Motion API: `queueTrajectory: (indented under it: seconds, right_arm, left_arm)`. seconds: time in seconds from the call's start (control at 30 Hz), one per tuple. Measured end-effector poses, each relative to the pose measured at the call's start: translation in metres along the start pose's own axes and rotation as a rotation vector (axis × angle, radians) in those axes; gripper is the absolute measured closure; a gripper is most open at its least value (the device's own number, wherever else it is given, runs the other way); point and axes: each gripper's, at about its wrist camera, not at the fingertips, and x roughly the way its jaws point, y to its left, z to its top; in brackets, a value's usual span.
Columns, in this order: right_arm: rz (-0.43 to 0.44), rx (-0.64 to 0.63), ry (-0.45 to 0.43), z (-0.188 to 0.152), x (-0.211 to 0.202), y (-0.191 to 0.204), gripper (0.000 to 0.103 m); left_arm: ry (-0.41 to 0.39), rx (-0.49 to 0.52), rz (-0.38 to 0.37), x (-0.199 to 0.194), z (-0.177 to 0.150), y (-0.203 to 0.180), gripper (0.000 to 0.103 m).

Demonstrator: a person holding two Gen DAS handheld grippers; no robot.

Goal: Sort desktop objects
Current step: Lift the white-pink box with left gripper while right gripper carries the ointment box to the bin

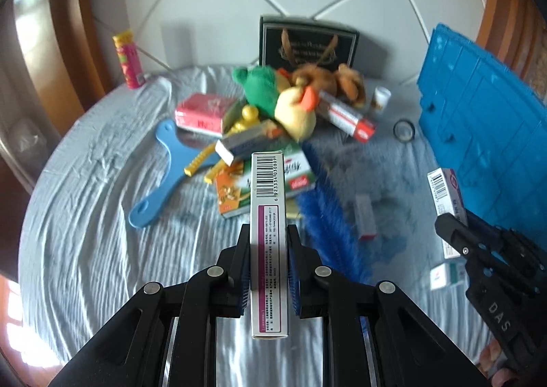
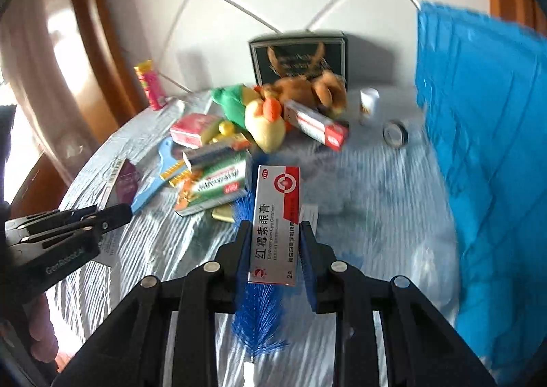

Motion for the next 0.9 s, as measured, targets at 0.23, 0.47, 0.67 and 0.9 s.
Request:
queueTrajectory:
  seconds: [0.23,0.47,0.67,0.9]
  right_arm:
    - [-0.014,-0.064,-0.077,0.022,-0.045,0.008,0.076]
    - [-0.112,-0.107,-0.163,0.041,-0.098,0.021,0.076]
    - [-0.223,-0.119,-0.233,0.049,-0.148,0.015,0.076]
    - [-0.328,-0.045,-0.304,0.05,-0.204,-0.042,0.076]
  left_arm:
    - [-0.086,0.02,-0.024,-0.041,0.015,-0.014,0.085]
    - [-0.15,0.055,-0.082,-0.072,0.025,-0.025,0.085]
    - [-0.188,0.092,-0.152,-0.098,0.035,-0.054,0.085]
    - [-0.256,0.158,-0.229,-0.13,0.047,-0.125,0.085]
